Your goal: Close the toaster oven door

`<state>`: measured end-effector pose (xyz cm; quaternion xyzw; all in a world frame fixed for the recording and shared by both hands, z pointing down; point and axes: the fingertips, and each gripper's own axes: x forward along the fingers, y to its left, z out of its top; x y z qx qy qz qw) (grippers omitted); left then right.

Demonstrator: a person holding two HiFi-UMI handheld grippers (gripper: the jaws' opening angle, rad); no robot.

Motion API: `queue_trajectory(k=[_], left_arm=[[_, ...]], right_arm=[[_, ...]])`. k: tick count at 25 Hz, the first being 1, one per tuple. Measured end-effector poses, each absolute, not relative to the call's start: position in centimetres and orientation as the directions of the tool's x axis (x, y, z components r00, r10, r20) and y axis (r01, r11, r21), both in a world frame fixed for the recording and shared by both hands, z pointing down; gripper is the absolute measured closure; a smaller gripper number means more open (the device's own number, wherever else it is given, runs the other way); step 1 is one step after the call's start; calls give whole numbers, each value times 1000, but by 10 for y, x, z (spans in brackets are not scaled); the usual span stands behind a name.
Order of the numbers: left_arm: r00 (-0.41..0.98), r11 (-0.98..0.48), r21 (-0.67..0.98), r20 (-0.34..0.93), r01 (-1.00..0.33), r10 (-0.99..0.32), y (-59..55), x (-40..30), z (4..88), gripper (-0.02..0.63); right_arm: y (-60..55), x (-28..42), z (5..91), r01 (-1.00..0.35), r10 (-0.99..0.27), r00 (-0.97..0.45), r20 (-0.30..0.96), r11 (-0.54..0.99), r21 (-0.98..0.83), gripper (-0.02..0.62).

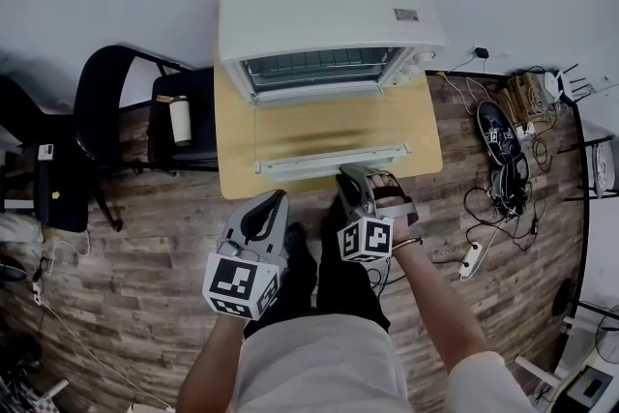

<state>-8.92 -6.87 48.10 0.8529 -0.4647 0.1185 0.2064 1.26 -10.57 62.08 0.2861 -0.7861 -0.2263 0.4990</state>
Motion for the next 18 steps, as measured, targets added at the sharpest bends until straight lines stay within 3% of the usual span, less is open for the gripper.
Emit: queue_trajectory(k=[18], left_arm=[[547,-500,222,348,-837,-762,-86,-89,456,597]], right_arm=[[-138,7,555,-257,-770,-366,523,624,738,517]])
